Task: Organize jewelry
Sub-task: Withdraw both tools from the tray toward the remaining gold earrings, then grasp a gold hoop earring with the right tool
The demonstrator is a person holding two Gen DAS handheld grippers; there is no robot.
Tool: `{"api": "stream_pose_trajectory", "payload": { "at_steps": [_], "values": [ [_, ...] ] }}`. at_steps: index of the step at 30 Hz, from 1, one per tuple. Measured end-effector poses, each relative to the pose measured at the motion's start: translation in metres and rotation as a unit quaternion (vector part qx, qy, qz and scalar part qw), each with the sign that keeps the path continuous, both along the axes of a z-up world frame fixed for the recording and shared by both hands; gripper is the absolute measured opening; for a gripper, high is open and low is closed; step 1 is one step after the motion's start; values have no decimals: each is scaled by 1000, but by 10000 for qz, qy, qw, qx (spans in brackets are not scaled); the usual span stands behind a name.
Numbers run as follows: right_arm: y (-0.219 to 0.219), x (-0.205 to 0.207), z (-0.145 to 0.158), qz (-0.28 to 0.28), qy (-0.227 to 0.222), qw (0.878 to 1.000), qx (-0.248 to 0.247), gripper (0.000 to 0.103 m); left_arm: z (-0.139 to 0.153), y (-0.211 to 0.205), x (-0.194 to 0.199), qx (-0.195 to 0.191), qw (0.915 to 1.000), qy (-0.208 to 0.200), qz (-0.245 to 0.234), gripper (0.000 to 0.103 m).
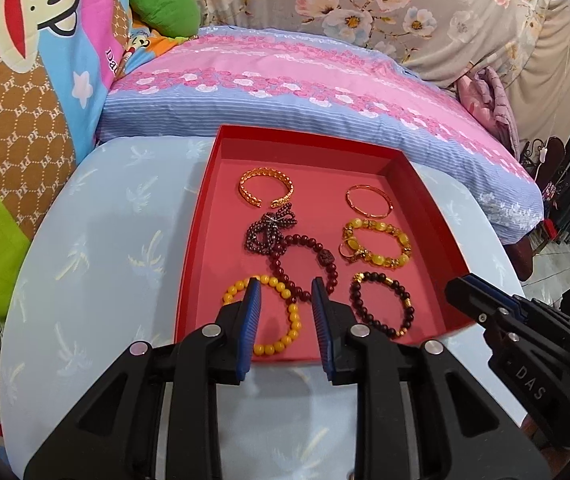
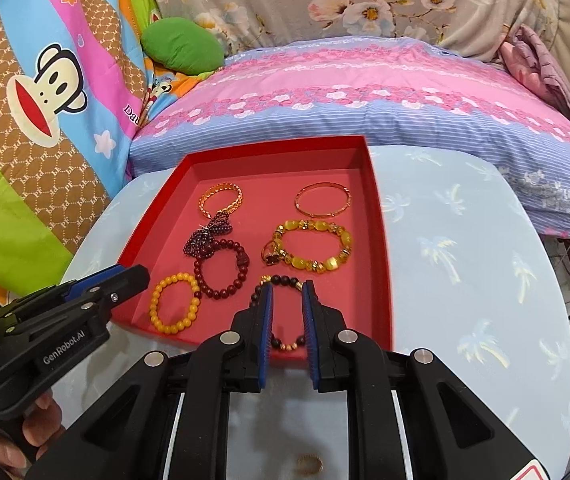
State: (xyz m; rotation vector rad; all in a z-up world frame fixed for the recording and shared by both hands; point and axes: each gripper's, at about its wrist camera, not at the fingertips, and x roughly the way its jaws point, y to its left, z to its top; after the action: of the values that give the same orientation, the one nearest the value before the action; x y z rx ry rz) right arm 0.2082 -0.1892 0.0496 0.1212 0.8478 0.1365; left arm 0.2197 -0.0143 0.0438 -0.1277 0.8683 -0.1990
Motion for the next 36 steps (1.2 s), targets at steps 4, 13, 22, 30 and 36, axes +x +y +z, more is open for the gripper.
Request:
{"api": "stream_pose_trajectory", "payload": {
  "at_steps": [4,13,22,30,36],
  "values": [
    [-8,-19,3,-53,-4,10000,-30,16,3,1,-17,3,10000,-5,-17,25],
    [-13,-61,-18,-80,273,9996,-91,16,-1,-1,-53,28,9999,52,-86,25],
    [-6,-81,-51,-83,548,9983,-179,32,-23,-1,-82,107,9994,302,-111,33],
    [0,-84,-63,-57,609,9977,-287,32,-39,1,-97,148,9985,511,-118,33],
    [9,-87,-67,-32,511,9966,-651,30,-45,1,-100,184,9981,580,-125,33]
  ]
}}
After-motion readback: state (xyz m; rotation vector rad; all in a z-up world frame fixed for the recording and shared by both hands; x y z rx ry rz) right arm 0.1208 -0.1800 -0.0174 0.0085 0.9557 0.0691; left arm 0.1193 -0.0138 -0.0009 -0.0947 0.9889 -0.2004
